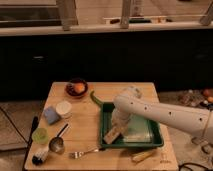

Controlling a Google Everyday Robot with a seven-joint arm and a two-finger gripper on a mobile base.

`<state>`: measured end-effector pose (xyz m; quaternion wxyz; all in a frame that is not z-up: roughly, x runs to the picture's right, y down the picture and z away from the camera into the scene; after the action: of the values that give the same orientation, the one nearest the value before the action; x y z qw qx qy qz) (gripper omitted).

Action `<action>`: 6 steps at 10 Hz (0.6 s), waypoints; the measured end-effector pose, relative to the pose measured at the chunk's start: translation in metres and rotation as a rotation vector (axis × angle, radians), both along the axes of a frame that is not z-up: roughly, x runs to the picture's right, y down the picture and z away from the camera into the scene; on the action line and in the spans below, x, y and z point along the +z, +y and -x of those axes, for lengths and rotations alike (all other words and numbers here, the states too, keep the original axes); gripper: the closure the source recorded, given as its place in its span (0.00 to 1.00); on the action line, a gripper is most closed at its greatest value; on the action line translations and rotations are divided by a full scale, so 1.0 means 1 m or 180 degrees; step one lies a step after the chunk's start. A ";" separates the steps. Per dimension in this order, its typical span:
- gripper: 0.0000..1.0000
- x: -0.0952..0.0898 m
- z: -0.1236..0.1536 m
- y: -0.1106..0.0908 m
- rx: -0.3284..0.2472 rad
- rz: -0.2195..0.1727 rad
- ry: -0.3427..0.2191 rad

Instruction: Place eraser in table surface

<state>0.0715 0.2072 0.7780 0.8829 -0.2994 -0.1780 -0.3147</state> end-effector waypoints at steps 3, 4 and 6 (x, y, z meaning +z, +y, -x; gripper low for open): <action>1.00 -0.007 -0.005 -0.010 -0.0022 -0.0052 0.0037; 1.00 -0.009 -0.004 -0.015 -0.0038 -0.0080 0.0031; 1.00 -0.014 -0.002 -0.025 -0.0099 -0.0107 0.0009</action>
<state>0.0730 0.1827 0.7642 0.8831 -0.2878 -0.1668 -0.3309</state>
